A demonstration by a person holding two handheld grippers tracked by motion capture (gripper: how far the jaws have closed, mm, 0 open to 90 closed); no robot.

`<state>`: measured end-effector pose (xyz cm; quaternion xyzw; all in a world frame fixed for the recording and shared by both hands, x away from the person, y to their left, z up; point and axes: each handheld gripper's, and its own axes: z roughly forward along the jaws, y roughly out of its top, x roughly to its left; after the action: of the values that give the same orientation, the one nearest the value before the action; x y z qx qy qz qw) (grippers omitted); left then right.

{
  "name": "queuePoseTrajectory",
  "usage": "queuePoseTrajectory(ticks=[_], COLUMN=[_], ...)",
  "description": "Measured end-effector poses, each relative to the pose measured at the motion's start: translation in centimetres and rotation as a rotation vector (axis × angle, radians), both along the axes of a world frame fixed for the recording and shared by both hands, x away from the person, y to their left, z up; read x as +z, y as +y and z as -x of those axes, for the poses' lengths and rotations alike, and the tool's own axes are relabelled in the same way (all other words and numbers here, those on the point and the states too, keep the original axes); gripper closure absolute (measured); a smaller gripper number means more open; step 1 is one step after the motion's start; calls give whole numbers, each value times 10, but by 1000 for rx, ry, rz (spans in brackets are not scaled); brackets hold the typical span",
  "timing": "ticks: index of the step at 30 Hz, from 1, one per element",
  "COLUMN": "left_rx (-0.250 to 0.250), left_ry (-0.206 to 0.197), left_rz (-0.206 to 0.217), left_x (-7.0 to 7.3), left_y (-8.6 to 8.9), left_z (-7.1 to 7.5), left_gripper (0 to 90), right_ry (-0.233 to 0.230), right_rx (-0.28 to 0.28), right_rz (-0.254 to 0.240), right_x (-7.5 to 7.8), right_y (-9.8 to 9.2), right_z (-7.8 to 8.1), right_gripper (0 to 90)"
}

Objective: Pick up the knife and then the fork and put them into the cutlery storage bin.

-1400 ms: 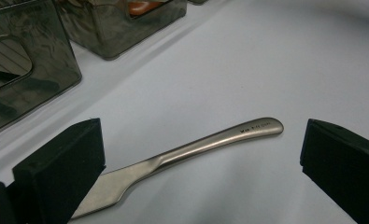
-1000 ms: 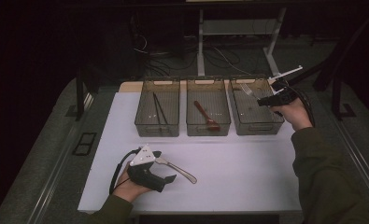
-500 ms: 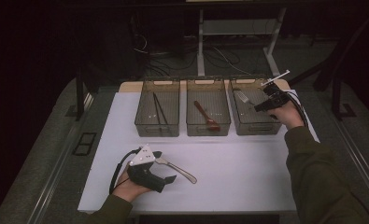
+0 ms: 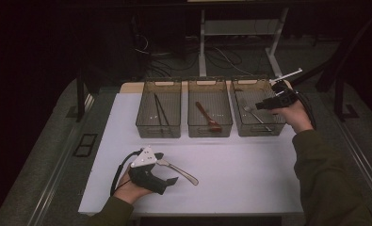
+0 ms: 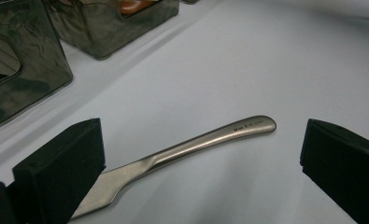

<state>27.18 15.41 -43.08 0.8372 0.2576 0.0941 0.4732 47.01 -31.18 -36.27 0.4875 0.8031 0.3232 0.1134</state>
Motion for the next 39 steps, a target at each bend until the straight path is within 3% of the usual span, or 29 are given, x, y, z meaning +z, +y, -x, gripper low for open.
queuePoseTrajectory(ticks=[2, 14, 18, 22, 26, 33, 39], left_rx=[1, 7, 9, 25, 27, 45, 54], left_ry=[1, 0, -1, -14, -8, 8, 28], left_rz=[1, -4, -12, -37, -44, -114, -162], left_x=[0, 1, 1, 3, 9, 13, 10], left_y=[0, -1, -1, 0, 3, 3, 1], left_z=[0, 0, 0, -1, -6, -23, -40], left_gripper=[0, 0, 0, 80, 260, 680, 885], right_ry=[-25, -167, -198, -214, -217, -213, -227], right_rx=[21, 123, 157, 195, 213, 211, 217], right_rz=[-35, -85, -103, -118, -140, -158, -164], right_x=[4, 17, 13, 6, -7, -32, -49], right_y=[-2, -2, 2, 8, 10, 12, 13], right_z=[7, 61, 83, 107, 132, 169, 191], right_gripper=[474, 358, 347, 335, 321, 286, 249])
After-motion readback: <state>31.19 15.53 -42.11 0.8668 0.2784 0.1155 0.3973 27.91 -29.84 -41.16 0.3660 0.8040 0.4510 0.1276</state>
